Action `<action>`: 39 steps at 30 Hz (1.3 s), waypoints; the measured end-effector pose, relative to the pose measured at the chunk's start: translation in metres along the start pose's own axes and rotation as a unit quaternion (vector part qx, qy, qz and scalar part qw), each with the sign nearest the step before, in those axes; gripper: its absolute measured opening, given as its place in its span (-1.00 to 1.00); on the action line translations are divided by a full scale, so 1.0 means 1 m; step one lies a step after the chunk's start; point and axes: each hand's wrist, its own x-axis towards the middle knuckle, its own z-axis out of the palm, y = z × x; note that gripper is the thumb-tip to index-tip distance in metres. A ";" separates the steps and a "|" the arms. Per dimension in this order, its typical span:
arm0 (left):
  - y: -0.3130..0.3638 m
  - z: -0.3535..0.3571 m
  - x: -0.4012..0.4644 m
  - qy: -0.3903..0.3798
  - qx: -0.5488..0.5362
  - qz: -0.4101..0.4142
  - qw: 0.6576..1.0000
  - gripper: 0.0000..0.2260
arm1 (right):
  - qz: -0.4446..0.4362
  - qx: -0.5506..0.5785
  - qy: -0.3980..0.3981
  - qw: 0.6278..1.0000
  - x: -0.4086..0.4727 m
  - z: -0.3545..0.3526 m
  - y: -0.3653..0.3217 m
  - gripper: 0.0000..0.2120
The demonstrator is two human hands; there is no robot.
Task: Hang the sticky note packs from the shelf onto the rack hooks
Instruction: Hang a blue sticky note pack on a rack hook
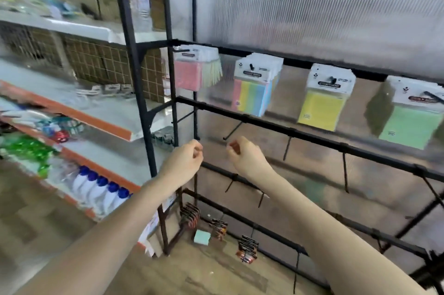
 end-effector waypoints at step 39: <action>-0.475 -0.245 0.195 -0.010 0.168 -0.225 0.960 -0.72 | -0.082 0.015 -0.147 0.986 0.338 0.448 -0.300 -0.77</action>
